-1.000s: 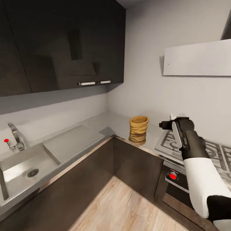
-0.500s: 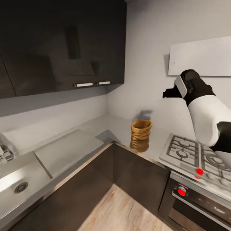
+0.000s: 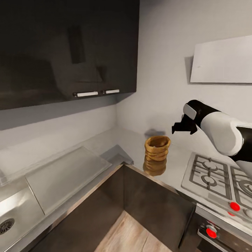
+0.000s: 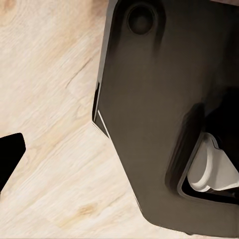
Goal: In the kitchen, take the popcorn bag from the countertop, put it into the microwave, and heat it until the popcorn is cooked so the cooked popcorn ends up inside the bag.
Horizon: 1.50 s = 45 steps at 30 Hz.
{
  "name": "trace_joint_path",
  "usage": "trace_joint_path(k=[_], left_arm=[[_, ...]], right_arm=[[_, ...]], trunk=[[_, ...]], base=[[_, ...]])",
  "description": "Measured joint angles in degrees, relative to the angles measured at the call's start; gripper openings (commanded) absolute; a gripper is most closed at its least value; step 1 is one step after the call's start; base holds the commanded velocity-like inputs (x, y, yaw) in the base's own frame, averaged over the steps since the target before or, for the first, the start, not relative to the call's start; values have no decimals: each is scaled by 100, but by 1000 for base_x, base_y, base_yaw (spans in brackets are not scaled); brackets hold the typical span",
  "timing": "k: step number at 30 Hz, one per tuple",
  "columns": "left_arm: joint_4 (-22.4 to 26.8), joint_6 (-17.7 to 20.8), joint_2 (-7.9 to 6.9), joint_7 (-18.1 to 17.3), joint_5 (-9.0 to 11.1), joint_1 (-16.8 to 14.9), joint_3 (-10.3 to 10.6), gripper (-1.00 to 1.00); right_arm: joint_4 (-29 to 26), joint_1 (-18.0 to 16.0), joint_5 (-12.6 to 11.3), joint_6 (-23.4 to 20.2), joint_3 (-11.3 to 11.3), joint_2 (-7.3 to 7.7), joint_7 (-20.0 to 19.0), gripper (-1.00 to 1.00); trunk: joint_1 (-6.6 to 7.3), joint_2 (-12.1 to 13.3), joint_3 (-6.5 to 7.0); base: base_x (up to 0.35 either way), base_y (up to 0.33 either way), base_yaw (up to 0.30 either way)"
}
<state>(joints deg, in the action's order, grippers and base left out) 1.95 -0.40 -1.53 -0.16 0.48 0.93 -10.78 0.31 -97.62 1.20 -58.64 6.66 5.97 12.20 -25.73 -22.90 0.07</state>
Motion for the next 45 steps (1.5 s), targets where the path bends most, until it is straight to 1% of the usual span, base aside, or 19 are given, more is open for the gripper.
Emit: trace_joint_path(k=[7, 24, 28, 35, 45], left_arm=[[0, 3, 12, 0, 0, 0, 3, 100], [-3, -65, 7, 0, 0, 0, -1, 100], [-5, -72, -19, 0, 0, 0, -5, 100], [-7, -75, -10, -6, 0, 0, 2, 100], [-6, -75, -6, -6, 0, 0, 2, 100]], right_arm=[[334, 2, 0, -7, 15, -1, -7, 100], [384, 10, -7, -8, 16, 15, -5, 100], [388, 32, -8, -8, 16, 16, -5, 100], [389, 185, -9, -7, 17, 16, -5, 100], [389, 331, -8, -9, 19, 16, -8, 100]], trunk=[[0, 0, 0], [0, 0, 0], [-3, 1, 0], [-2, 2, 0], [-3, 1, 0]], base=[[339, 0, 0], [336, 0, 0], [81, 0, 0], [131, 0, 0], [11, 0, 0]])
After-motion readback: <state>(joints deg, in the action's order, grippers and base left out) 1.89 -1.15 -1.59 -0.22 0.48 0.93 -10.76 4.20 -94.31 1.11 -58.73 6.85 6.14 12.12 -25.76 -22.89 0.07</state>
